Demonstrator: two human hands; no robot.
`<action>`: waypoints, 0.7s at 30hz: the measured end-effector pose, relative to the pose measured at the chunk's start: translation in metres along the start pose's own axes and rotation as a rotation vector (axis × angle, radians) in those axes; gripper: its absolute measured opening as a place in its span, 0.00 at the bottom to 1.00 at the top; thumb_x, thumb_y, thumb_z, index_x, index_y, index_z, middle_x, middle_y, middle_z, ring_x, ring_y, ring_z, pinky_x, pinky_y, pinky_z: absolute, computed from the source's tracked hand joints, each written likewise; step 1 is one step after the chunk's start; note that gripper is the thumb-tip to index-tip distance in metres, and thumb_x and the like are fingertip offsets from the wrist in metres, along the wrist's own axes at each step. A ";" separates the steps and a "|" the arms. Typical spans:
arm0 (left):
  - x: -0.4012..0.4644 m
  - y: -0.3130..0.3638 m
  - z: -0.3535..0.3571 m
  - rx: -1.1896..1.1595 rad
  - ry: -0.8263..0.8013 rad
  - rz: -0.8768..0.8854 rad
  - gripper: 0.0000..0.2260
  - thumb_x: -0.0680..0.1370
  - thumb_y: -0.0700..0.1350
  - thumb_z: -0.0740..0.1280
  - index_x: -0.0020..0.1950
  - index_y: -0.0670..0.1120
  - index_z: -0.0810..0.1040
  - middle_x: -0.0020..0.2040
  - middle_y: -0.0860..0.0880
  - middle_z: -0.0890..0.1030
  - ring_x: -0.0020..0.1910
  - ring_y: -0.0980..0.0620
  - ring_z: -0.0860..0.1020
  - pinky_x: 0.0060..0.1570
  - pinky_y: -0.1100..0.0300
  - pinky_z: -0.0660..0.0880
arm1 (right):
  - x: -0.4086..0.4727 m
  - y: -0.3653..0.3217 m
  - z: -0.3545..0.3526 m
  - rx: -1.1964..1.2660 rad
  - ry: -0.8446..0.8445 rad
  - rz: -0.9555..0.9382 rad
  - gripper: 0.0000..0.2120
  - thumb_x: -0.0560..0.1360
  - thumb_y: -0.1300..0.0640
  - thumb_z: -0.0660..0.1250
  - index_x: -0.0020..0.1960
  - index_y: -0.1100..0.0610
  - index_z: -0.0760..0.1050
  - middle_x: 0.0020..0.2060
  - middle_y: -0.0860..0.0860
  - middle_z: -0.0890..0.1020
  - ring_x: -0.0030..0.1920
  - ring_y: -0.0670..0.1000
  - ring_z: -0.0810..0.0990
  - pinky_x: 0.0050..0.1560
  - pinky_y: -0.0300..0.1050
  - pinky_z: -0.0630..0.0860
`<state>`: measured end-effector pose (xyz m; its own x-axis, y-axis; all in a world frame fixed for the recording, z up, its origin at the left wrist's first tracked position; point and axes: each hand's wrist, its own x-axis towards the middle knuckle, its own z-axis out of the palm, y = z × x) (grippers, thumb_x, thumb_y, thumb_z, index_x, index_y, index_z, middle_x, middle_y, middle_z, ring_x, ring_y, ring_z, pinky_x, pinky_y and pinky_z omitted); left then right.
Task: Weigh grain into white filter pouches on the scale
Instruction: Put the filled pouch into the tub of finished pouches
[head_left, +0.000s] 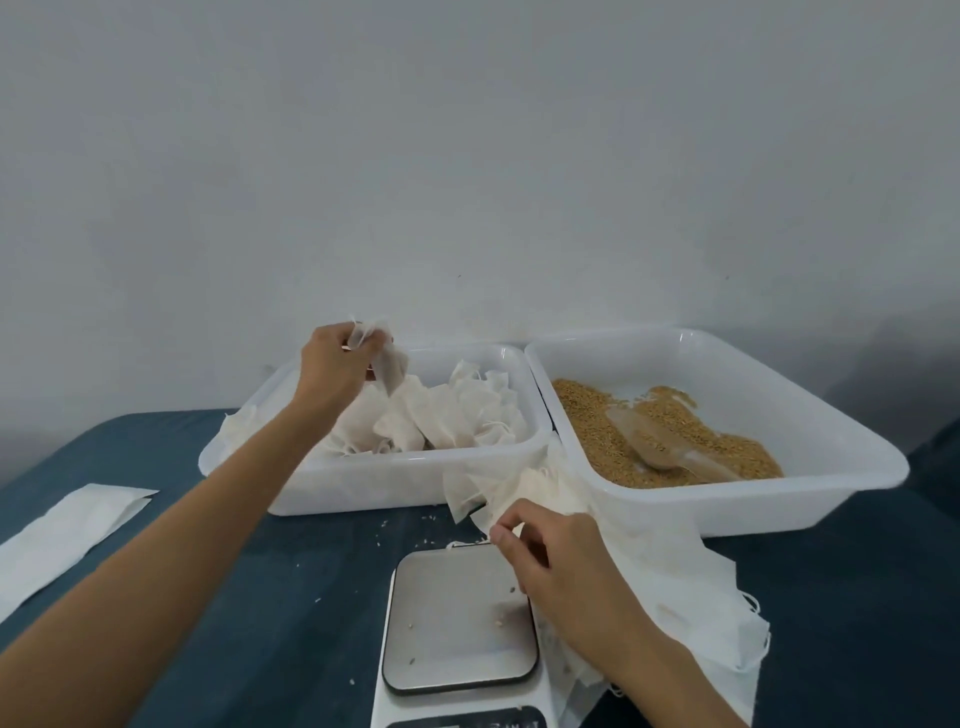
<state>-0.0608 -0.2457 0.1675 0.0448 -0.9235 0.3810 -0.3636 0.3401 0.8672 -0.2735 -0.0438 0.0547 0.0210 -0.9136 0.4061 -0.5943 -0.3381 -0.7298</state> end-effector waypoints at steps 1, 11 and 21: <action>0.010 -0.004 0.002 0.051 -0.003 -0.005 0.14 0.83 0.43 0.69 0.46 0.31 0.80 0.50 0.39 0.85 0.48 0.37 0.86 0.54 0.39 0.83 | 0.000 0.000 0.000 0.000 0.000 -0.002 0.07 0.81 0.48 0.65 0.45 0.44 0.75 0.27 0.41 0.78 0.29 0.46 0.77 0.39 0.45 0.80; 0.048 -0.056 0.025 0.490 -0.137 -0.100 0.13 0.76 0.31 0.65 0.32 0.40 0.76 0.31 0.43 0.73 0.33 0.46 0.69 0.38 0.56 0.67 | 0.003 0.006 -0.001 -0.014 0.032 -0.007 0.09 0.81 0.49 0.66 0.42 0.42 0.74 0.26 0.40 0.77 0.28 0.45 0.75 0.32 0.30 0.67; 0.038 -0.068 0.025 0.576 -0.312 -0.118 0.17 0.78 0.34 0.65 0.31 0.46 0.65 0.33 0.44 0.66 0.39 0.46 0.62 0.39 0.54 0.60 | 0.003 0.009 -0.001 0.024 0.033 -0.026 0.07 0.81 0.50 0.66 0.44 0.43 0.75 0.25 0.45 0.76 0.26 0.46 0.73 0.30 0.35 0.67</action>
<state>-0.0574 -0.3077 0.1154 -0.1250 -0.9862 0.1088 -0.8158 0.1646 0.5544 -0.2796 -0.0492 0.0499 0.0093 -0.8964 0.4432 -0.5744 -0.3676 -0.7314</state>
